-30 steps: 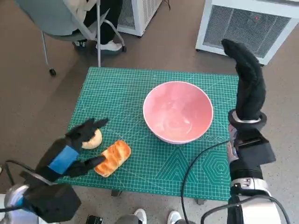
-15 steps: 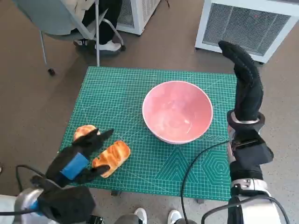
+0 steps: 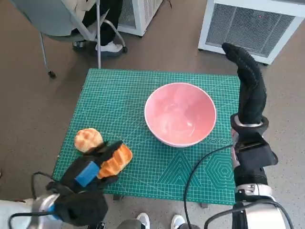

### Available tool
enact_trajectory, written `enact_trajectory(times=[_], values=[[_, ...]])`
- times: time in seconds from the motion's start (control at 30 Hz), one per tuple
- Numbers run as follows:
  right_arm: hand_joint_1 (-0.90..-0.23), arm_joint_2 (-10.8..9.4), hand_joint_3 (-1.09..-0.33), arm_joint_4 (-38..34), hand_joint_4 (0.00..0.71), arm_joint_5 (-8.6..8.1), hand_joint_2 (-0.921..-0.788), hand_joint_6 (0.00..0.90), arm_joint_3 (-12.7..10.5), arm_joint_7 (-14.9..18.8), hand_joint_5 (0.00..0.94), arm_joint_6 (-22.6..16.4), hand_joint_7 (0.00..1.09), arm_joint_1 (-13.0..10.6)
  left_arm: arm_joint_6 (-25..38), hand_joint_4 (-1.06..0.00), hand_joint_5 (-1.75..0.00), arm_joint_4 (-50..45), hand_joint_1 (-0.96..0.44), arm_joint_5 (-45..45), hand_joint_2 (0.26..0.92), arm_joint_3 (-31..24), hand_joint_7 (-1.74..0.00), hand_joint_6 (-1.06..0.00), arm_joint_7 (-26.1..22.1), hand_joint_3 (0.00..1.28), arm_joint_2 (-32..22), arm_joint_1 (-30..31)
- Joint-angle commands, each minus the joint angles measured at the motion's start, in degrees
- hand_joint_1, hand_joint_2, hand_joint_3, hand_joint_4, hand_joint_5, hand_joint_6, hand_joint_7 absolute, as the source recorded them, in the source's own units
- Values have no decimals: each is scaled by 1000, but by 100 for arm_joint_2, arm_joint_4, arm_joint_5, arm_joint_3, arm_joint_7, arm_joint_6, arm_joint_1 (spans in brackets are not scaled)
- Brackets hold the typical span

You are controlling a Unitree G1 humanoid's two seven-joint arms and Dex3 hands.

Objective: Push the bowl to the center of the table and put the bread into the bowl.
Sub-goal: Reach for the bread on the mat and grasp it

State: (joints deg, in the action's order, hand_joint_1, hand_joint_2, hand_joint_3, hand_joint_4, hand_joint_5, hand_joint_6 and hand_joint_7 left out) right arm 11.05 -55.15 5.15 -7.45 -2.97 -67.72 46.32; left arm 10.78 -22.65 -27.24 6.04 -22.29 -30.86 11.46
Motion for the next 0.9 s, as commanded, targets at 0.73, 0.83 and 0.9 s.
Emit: enact_trajectory(times=[0.73, 0.83, 0.9], values=[[-555, -116, -850, -49, 337, -186, -921, 217, 88, 111, 0, 74, 290, -158, -860, -664, -1117, 1207, -5, -41, 921, 46, -1172, -474, 1271, 161, 382, -393], [-555, -129, -846, -44, 337, -179, -921, 215, 86, 109, 0, 64, 288, -168, -1075, -654, -1184, 1429, 0, 15, 921, -11, -1246, -492, 1396, 148, 386, -471], [-555, -134, -845, -51, 339, -180, -921, 215, 83, 110, 1, 56, 287, -172, -1164, -644, -1203, 1545, 2, 40, 921, -36, -1267, -505, 1448, 143, 383, -520]])
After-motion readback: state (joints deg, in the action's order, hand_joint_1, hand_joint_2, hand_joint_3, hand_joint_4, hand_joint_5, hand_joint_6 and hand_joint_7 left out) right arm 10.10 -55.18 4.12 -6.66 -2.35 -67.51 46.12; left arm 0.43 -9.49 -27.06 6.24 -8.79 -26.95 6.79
